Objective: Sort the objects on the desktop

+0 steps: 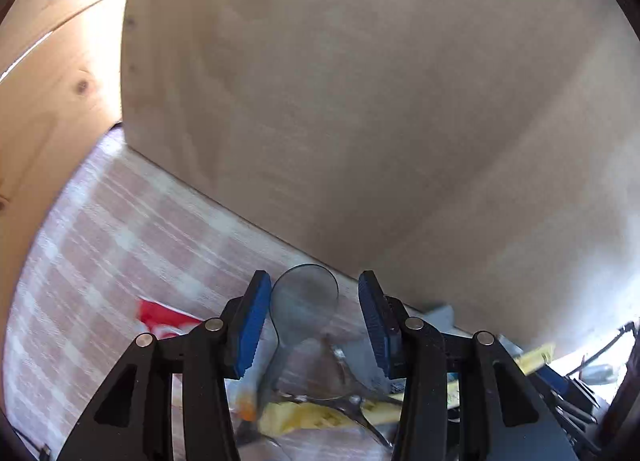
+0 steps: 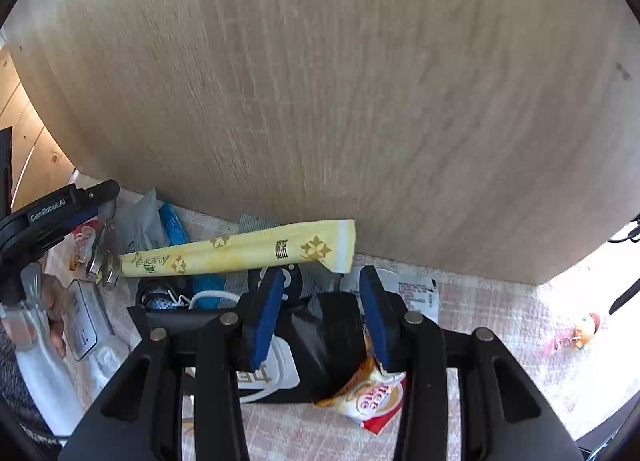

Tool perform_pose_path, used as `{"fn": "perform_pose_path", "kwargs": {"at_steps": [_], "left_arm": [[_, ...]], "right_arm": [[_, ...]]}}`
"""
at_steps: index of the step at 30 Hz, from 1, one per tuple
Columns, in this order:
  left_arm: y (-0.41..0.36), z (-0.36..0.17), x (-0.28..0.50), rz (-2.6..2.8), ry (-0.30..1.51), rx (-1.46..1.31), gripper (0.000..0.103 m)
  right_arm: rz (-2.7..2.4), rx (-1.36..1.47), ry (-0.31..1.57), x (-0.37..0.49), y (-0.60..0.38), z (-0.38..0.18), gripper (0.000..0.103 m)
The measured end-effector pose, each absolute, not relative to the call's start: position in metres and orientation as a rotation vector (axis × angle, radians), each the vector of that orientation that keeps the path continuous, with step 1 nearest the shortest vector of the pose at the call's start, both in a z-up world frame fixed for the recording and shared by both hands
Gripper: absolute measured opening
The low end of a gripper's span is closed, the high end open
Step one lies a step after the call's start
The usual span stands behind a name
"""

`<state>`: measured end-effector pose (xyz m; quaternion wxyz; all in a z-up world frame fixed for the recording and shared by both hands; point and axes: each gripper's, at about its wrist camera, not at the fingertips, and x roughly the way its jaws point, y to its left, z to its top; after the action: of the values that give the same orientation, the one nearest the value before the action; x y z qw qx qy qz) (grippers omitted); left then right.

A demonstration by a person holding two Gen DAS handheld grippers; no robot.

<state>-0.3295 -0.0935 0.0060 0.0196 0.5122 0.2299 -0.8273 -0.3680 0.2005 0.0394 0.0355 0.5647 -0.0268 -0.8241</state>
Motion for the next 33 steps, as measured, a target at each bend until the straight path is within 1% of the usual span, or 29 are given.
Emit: {"fn": "perform_pose_path", "kwargs": {"at_steps": [4, 6, 7, 11, 13, 17, 21, 25, 27, 31, 33], "left_arm": [[-0.07, 0.004, -0.322, -2.615, 0.719, 1.629, 0.043], [-0.056, 0.003, -0.319, -2.637, 0.717, 1.653, 0.046], [-0.048, 0.003, -0.318, -2.651, 0.688, 1.665, 0.047], [-0.016, 0.003, -0.308, -2.702, 0.581, 1.744, 0.048], [-0.006, 0.003, -0.298, -2.721, 0.571, 1.772, 0.048], [0.013, 0.003, -0.275, -2.75, 0.544, 1.85, 0.048], [0.033, 0.003, -0.247, -2.765, 0.49, 1.907, 0.048], [0.048, 0.006, -0.22, -2.772, 0.471, 1.956, 0.047], [0.051, 0.013, -0.207, -2.784, 0.428, 1.925, 0.043], [0.039, 0.031, -0.191, -2.813, 0.433, 1.86, 0.043], [0.05, 0.049, -0.188, -2.835, 0.429, 1.805, 0.043]], "right_arm": [[-2.495, 1.764, -0.137, -0.374, 0.2, 0.03, 0.039], [-2.461, 1.783, -0.173, -0.375, 0.199, 0.024, 0.039], [-2.445, 1.79, -0.178, -0.375, 0.198, 0.022, 0.039], [-2.424, 1.782, -0.112, -0.362, 0.194, 0.021, 0.039], [-2.401, 1.775, -0.097, -0.35, 0.197, 0.021, 0.039], [-2.398, 1.774, -0.034, -0.318, 0.21, 0.021, 0.039], [-2.39, 1.788, -0.044, -0.28, 0.23, 0.021, 0.039], [-2.385, 1.781, -0.014, -0.234, 0.246, 0.024, 0.039], [-2.371, 1.791, 0.016, -0.21, 0.251, 0.023, 0.039], [-2.351, 1.785, 0.131, -0.16, 0.259, 0.021, 0.039], [-2.316, 1.794, 0.166, -0.141, 0.261, 0.02, 0.039]]}}
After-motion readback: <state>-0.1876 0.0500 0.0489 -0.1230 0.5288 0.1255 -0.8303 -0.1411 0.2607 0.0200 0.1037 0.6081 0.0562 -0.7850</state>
